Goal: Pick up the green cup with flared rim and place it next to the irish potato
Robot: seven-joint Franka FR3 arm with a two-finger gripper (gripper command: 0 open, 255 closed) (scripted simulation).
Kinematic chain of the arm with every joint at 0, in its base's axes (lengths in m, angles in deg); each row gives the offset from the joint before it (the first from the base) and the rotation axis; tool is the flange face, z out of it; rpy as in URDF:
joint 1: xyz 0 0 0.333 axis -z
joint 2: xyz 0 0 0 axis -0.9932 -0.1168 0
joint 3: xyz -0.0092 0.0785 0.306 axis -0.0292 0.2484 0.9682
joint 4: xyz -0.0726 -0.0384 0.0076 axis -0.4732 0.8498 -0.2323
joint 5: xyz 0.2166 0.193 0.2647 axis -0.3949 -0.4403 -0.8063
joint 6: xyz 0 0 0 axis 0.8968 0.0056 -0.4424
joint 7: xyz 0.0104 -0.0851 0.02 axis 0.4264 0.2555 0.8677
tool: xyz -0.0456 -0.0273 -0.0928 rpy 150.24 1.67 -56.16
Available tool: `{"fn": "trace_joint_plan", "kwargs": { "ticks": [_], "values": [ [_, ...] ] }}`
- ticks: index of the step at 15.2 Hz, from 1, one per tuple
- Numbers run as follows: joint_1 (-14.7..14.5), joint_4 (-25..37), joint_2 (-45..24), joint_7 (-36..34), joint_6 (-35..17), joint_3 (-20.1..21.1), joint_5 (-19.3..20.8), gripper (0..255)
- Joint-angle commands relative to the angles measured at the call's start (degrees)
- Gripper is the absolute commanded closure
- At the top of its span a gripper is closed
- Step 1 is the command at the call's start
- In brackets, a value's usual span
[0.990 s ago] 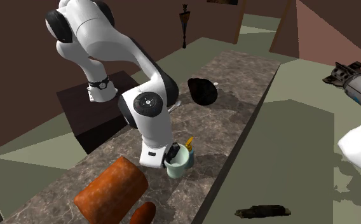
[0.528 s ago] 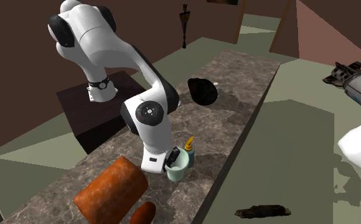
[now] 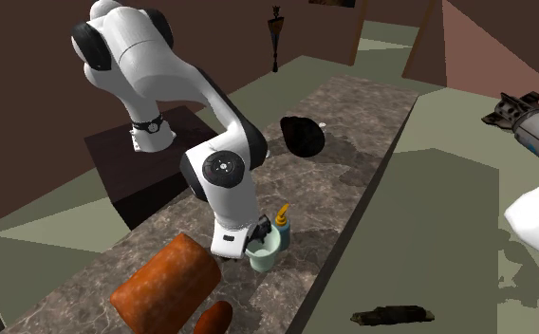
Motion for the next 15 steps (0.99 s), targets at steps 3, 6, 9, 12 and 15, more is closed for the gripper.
{"fn": "trace_joint_plan", "kwargs": {
  "ticks": [3,6,9,12,15],
  "values": [
    [0.0,0.0,0.0,0.0,0.0,0.0,0.0,0],
    [0.38,1.11,2.89,0.04,4.01,0.06,-0.09,0],
    [0.47,1.53,3.56,0.05,5.11,0.07,-0.11,0],
    [0.47,1.55,3.55,0.05,5.12,0.07,-0.11,0],
    [0.47,1.55,3.55,0.05,5.12,0.07,-0.11,0]
  ]
}}
